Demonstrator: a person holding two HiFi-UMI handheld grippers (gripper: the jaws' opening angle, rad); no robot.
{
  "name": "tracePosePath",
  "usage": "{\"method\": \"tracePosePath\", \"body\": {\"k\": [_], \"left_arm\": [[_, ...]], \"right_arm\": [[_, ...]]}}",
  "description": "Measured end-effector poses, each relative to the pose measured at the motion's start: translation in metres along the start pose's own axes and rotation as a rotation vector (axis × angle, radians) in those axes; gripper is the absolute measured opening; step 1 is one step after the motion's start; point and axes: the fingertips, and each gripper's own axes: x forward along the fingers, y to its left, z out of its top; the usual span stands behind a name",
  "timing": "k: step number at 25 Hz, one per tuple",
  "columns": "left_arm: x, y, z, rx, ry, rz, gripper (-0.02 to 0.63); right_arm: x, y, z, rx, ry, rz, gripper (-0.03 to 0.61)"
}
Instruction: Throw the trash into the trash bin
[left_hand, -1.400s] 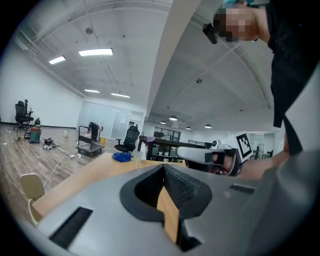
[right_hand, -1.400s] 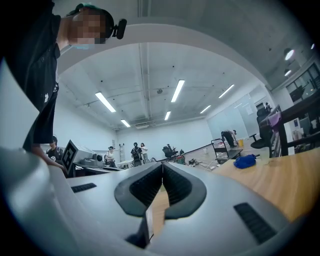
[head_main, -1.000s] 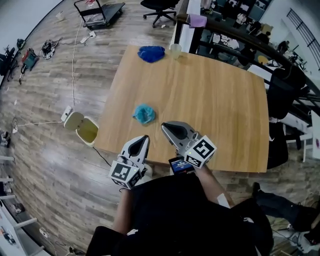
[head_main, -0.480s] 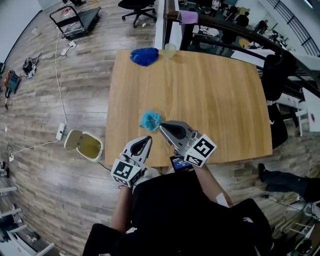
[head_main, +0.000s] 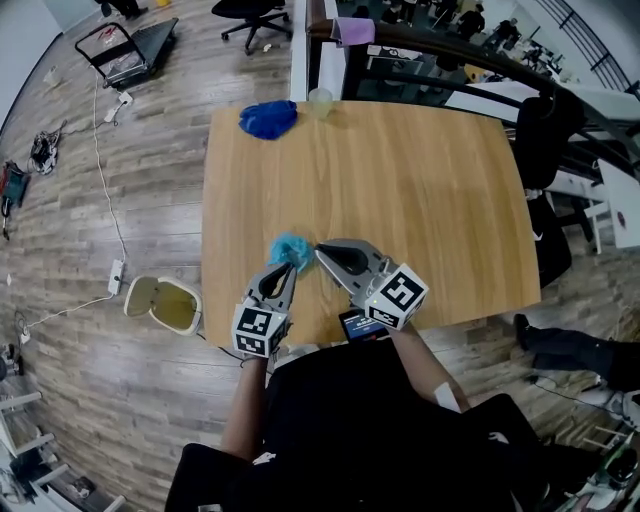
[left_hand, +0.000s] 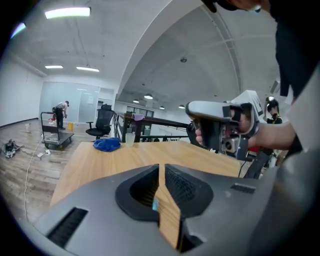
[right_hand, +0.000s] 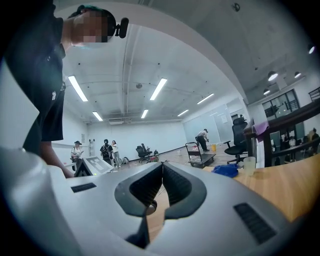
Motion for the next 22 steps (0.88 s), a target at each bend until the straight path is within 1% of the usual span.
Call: {"method": "tracePosePath", "body": {"k": [1,3,6,7,8,9,11,13,15,18,19,21,22], "left_arm": [[0.006,0.006,-0.006,-0.01,0.028,0.006,0.038],[0.019,0.02,-0.022,-0.021,0.093,0.023,0.144],[0.037,0.036,-0.056,-0.026,0.188,0.057,0.201],[0.042,0.041,-0.068,-0.021,0.216,0.068,0.208],[0.047,0.046,-0.079,-0.014,0.241,0.077,0.252],[0.053,0.052,-0.087,-0.004,0.262,0.083,0.28],[0.065,0.062,-0.1,0.007,0.303,0.089,0.282],[0.076,0.067,-0.115,-0.007,0.348,0.106,0.282],[0.082,0.072,-0.126,-0.011,0.372,0.161,0.281],[0.088,0.08,-0.133,0.025,0.386,0.226,0.276],[0.089,0.082,-0.135,0.044,0.399,0.244,0.241],[0.087,0.085,-0.14,0.102,0.426,0.282,0.053],[0.086,0.085,-0.142,0.118,0.435,0.289,0.045]], "right_arm": [[0.001,-0.003,0.0,0.001,0.001,0.0,-0.002],[0.004,-0.009,-0.002,0.015,0.002,-0.001,-0.002],[0.0,-0.015,-0.015,0.043,0.019,-0.007,-0.002],[-0.002,-0.015,-0.02,0.049,0.029,-0.009,-0.002],[-0.003,-0.014,-0.024,0.053,0.038,-0.011,-0.002],[-0.004,-0.015,-0.026,0.056,0.044,-0.012,-0.002],[-0.006,-0.018,-0.029,0.062,0.053,-0.02,-0.002],[-0.012,-0.024,-0.035,0.078,0.062,-0.036,-0.002],[-0.018,-0.028,-0.042,0.095,0.068,-0.047,-0.002],[-0.02,-0.03,-0.048,0.111,0.076,-0.053,-0.002],[-0.02,-0.031,-0.05,0.116,0.079,-0.055,-0.002],[-0.021,-0.032,-0.052,0.122,0.084,-0.058,-0.002],[-0.022,-0.032,-0.052,0.123,0.084,-0.059,-0.002]]}}
